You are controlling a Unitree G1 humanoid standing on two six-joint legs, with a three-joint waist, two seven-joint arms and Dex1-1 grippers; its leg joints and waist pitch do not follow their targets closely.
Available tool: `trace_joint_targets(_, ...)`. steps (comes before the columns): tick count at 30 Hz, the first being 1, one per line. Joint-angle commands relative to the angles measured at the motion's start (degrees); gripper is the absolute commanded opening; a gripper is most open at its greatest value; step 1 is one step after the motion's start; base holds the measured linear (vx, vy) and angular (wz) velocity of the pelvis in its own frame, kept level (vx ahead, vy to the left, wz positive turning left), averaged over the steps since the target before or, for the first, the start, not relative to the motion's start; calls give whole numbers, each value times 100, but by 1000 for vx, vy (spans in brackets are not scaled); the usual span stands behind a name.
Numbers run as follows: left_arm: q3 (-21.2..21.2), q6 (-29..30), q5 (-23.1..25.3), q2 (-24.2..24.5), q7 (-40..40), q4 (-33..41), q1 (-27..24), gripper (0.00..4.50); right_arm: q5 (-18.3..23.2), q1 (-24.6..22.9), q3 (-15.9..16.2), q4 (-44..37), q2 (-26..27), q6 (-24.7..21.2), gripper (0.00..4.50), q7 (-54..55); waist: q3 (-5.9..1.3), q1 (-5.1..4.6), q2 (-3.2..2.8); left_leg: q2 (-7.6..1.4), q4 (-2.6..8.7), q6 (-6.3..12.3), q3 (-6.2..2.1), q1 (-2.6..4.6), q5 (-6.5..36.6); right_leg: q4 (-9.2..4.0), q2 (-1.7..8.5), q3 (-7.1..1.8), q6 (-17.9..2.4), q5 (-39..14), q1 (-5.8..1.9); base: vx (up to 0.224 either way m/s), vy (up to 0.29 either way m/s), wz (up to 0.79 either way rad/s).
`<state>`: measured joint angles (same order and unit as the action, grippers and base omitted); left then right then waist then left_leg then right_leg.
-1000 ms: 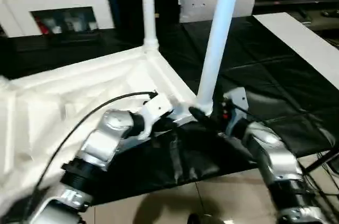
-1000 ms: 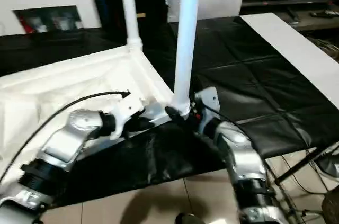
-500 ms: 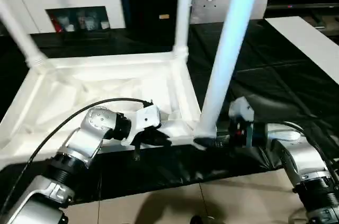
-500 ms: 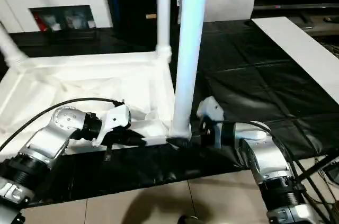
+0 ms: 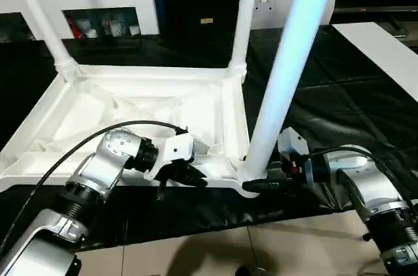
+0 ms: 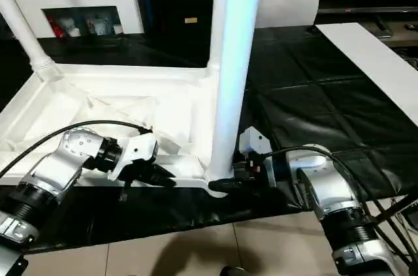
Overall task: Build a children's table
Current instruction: Rotate leg to tighten
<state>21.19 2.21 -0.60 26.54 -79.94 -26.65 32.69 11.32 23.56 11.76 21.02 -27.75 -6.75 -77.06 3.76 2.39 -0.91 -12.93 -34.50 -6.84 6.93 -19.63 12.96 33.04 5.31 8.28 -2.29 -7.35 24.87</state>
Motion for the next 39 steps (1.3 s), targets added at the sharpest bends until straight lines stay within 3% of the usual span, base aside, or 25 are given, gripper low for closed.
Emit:
trace_joint_targets(1,179,-86,62,24,-203,-94,108,0,75,79,114,-10,-75,23,280,-308,-434,-18,46,53,360,638,214,-104,365,-350,199,-291,-926,-1795,-522,0,0,0)
trace_joint_targets(10,169,-120,37,34,-285,-141,79,0,168,-26,178,-96,-74,-12,273,-539,-451,41,46,44,355,627,221,-96,311,-339,201,-290,-925,-1778,-523,0,0,0)
trace_joint_targets(15,12,274,-101,-63,-21,111,-52,0,365,-180,111,-318,115,-376,272,-387,-463,61,45,32,354,620,219,-97,246,-318,204,-294,-974,-1647,-529,0,0,0)
trace_joint_targets(18,-236,973,-109,-250,705,529,-217,0,554,-336,-179,-546,675,-890,272,623,-443,44,29,31,371,518,217,-98,296,-339,208,-300,-900,-1820,-530,0,0,0)
trace_joint_targets(22,-369,1622,-43,-512,1378,1030,-327,0,137,-432,-178,-580,1292,-940,272,1876,-404,-92,89,121,366,271,234,-93,728,-508,183,-201,-358,-2914,-510,0,0,0)
trace_joint_targets(23,-391,1762,-3,-603,1569,1108,-338,0,88,-436,-233,-565,1521,-1018,272,2259,-401,-142,61,134,365,219,229,-100,754,-533,184,-183,-249,-3071,-503,0,0,0)
trace_joint_targets(25,-498,2137,28,-893,2048,1282,-339,0,128,-423,-418,-506,2054,-1137,272,3017,-399,-259,70,153,361,191,211,-110,936,-588,167,-122,-132,-3241,-488,0,0,0)
trace_joint_targets(26,-534,2288,34,-1014,2228,1350,-331,0,116,-408,-488,-479,2229,-1174,272,3288,-407,-312,91,167,335,195,222,-77,1026,-623,164,-101,-76,-3343,-451,0,0,0)
trace_joint_targets(28,-573,2472,56,-1188,2490,1431,-312,0,97,-375,-595,-426,2479,-1280,272,3682,-406,-366,70,190,315,277,214,-74,1156,-675,158,-50,19,-3480,-446,0,0,0)
trace_joint_targets(31,-688,2759,204,-1639,3248,1455,-213,0,-22,-166,-842,-137,2951,-1382,272,4697,-417,-442,21,154,342,298,178,-98,1194,-685,159,-24,-27,-3266,-467,0,0,0)
trace_joint_targets(32,-744,2883,261,-1825,3550,1468,-178,0,-118,-47,-946,29,3100,-1353,272,5074,-428,-450,-15,139,353,298,165,-73,1199,-676,166,-24,-99,-3114,-470,0,0,0)
trace_joint_targets(33,-770,2941,288,-1909,3685,1477,-164,0,-166,9,-996,108,3166,-1338,272,5240,-429,-490,7,122,367,300,161,-91,1190,-648,166,-45,-189,-2953,-472,0,0,0)
trace_joint_targets(35,-799,3032,403,-2104,4025,1486,-116,0,-308,125,-1048,314,3242,-1136,272,5477,-434,-512,-7,120,374,347,154,-65,1235,-632,175,-66,-301,-2783,-479,0,0,0)
trace_joint_targets(37,-757,3050,474,-2148,4122,1497,-101,0,-366,153,-1059,377,3252,-1027,328,5548,-444,-517,6,104,382,409,155,-87,1117,-593,192,-105,-422,-2546,-503,0,0,0)
trace_joint_targets(39,-605,2925,573,-2071,4071,1430,-91,0,-400,170,-1103,428,3250,-972,344,5593,-462,-507,25,101,387,516,154,-133,812,-507,205,-162,-605,-2145,-536,0,0,0)
